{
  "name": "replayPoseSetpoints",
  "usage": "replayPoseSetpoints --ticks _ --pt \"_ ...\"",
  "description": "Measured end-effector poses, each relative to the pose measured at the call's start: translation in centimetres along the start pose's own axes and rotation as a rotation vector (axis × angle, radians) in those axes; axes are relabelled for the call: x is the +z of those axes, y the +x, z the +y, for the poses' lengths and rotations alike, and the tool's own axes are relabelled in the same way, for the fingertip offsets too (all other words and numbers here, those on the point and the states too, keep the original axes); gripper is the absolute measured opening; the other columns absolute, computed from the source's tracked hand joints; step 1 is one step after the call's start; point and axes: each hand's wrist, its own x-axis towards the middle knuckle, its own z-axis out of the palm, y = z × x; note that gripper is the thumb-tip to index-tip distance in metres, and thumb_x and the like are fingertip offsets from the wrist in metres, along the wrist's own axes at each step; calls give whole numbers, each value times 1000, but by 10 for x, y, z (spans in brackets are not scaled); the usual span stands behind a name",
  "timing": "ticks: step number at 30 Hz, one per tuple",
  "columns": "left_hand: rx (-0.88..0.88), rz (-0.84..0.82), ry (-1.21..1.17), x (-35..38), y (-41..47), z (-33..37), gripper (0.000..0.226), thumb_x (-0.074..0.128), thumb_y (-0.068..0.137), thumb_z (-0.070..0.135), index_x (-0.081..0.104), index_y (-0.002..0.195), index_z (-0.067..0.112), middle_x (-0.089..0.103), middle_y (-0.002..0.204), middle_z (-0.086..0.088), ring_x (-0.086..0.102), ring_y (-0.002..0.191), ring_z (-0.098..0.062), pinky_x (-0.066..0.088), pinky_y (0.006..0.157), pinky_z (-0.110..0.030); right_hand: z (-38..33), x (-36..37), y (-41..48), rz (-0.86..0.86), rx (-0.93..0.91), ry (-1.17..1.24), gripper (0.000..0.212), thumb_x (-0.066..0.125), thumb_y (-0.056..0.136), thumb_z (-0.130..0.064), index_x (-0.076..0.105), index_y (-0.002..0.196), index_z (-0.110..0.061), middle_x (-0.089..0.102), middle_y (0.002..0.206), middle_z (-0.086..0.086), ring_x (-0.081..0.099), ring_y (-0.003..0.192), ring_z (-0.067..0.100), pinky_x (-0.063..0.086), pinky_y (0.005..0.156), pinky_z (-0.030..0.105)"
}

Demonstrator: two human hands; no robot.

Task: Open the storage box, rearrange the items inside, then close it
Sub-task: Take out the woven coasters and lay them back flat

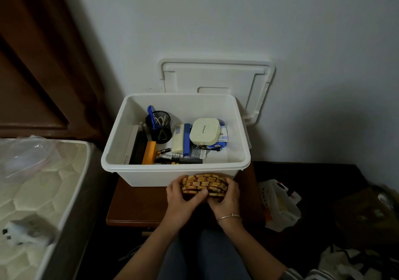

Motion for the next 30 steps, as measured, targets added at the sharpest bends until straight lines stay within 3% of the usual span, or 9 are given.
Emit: replayPoseSetpoints --ticks 2,5,8,12,15,20,24,27,30 --pt "70 -32 178 -8 2 -6 90 86 62 45 31 133 38 27 129 10 30 124 -9 33 107 -29 2 -4 4 -60 12 5 70 81 65 -4 44 124 -2 47 122 12 46 117 25 41 99 32" --pt "159 47 361 -13 8 -10 76 83 74 24 37 135 25 30 123 5 30 123 -14 28 104 -24 1 -9 6 -194 35 51 67 79 71 -7 41 126 -5 49 122 10 50 115 23 45 98 33" --pt "182 77 328 -11 11 -8 57 78 80 20 45 126 17 35 118 1 38 115 -13 34 102 -25 -1 -9 4 -214 17 51 64 76 73 -5 41 127 -6 49 118 5 51 113 21 44 94 25" --pt "173 80 230 -7 9 -10 45 76 82 12 45 115 15 47 116 -1 48 109 -8 44 98 -31 -3 -9 5 -197 -18 37 67 77 73 -6 42 130 -6 48 125 9 47 118 19 42 101 31" --pt "107 110 153 -5 9 -11 48 78 79 11 48 117 12 57 119 -7 56 110 -16 50 94 -36 -6 -7 5 -138 -27 65 72 80 68 -3 44 130 -9 45 127 6 44 119 15 40 100 25" --pt "147 106 179 -3 11 -8 58 82 74 12 47 119 21 56 119 -1 54 114 -16 49 98 -37 -2 -8 -3 -145 68 304 73 74 72 0 38 133 -19 43 132 3 46 121 14 44 100 28" --pt "172 124 194 -1 11 -7 61 84 71 13 45 115 28 51 116 3 51 113 -14 47 96 -31 -7 -6 -6 -65 213 569 62 61 71 -11 44 130 -21 46 133 6 49 117 14 47 86 18" --pt "216 159 246 0 10 -7 63 85 68 17 45 114 31 50 112 7 48 113 -15 44 96 -31 -11 1 -3 32 301 723 36 49 88 -8 52 121 -22 48 132 15 50 117 24 44 89 29" --pt "234 151 268 2 9 -6 67 87 64 20 45 115 33 54 114 8 49 115 -15 45 99 -38 -17 11 -2 83 399 706 17 47 94 -32 54 110 -31 51 128 14 54 112 23 47 87 32"
